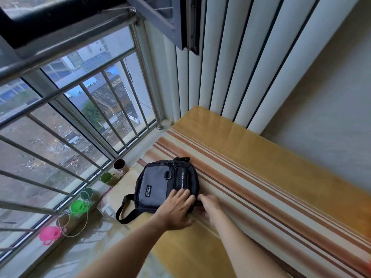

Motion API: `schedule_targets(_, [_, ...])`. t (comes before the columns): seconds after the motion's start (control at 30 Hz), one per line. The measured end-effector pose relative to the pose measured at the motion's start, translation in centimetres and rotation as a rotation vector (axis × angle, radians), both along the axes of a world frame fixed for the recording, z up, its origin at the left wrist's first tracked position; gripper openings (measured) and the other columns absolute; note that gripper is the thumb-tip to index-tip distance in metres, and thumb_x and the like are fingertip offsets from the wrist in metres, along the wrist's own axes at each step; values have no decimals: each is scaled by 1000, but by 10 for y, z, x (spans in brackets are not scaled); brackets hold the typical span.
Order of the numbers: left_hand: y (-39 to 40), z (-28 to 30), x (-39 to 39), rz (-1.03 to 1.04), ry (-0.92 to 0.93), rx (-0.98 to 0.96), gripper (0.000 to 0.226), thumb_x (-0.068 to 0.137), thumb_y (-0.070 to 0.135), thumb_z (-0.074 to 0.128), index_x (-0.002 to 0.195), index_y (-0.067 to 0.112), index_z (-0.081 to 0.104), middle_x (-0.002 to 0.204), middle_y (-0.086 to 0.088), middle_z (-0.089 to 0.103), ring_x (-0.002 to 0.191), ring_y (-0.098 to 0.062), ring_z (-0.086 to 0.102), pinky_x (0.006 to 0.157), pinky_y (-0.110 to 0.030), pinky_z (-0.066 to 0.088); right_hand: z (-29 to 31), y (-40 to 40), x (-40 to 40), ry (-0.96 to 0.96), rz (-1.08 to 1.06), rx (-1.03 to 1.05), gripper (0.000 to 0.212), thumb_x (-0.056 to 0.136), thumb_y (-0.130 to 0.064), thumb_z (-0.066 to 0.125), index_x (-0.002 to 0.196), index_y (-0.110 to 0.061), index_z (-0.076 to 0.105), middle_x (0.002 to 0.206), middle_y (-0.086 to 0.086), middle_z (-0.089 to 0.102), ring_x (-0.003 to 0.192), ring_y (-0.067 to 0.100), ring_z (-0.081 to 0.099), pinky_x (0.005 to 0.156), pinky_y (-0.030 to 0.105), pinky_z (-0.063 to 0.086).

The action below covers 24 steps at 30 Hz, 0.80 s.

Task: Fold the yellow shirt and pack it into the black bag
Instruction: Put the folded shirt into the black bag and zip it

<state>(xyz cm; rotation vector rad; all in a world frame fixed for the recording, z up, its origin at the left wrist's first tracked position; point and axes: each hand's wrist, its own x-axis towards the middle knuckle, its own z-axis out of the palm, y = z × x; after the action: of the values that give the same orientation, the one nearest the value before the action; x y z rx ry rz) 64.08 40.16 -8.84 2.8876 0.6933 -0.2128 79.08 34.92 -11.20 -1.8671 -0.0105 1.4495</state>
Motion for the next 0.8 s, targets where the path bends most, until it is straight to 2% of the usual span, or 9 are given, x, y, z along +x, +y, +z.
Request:
schedule_targets(0.07, [-6,-7,15,93,45,-23,45,87,55,41,104,16,57,98,-4,56,90,-25,56,75,-38,46,6,-2,6,70,16,16,12,87,-4,56,87,2,67,72,17,70,60,26,66,53,31,51])
schedule_targets(0.17, [-8,-10,25,227,134,-61,26,89,30,46,105,13,58,106,-7,56,98,-29,56,79,-38,46,4,0,21,119,-1,40,8,85,3,56,87,1,64,65,13,65,57,21,62,61,32,55])
schedule_targets(0.23, [-4,-7,25,211,149,-91,27,85,25,48,104,11,59,107,-8,57,100,-30,56,80,-39,45,2,5,27,133,-20,17,7,83,4,57,84,1,63,65,13,64,58,21,61,60,31,55])
schedule_targets(0.37, [9,0,17,127,118,-179,33,79,36,52,96,9,63,99,-9,59,93,-32,59,71,-41,47,1,31,37,121,-167,-29,7,86,7,54,83,4,58,63,16,61,52,21,57,45,27,51])
schedule_targets(0.47, [9,0,7,-40,194,-225,32,75,34,53,91,9,64,93,-9,60,83,-32,59,68,-40,49,-1,59,50,40,-244,0,7,91,4,55,94,6,60,73,18,66,50,18,60,45,25,53])
schedule_targets(0.57, [0,-7,-5,-228,253,-227,28,69,29,53,87,10,63,87,-8,58,72,-30,55,63,-36,49,2,80,58,-41,-210,63,6,91,2,60,94,5,63,74,17,71,50,17,64,49,24,55])
schedule_targets(0.67, [8,-7,-4,-267,71,-217,24,76,35,54,84,13,58,84,-6,54,67,-27,52,60,-35,49,2,90,58,-70,-119,68,4,91,1,60,88,1,62,74,16,69,54,18,67,50,24,58])
schedule_targets(0.73, [20,-3,5,-144,-164,-144,22,82,37,55,89,16,56,93,-4,52,79,-23,53,69,-36,48,-3,95,58,-126,-57,13,7,88,-1,59,87,3,64,67,16,70,49,19,66,50,27,58])
schedule_targets(0.8, [36,-3,12,200,-232,-79,34,85,40,51,114,24,57,123,-5,47,114,-26,49,93,-39,41,-7,98,60,-204,3,-76,15,85,-7,57,88,2,68,57,12,71,48,20,65,53,30,59])
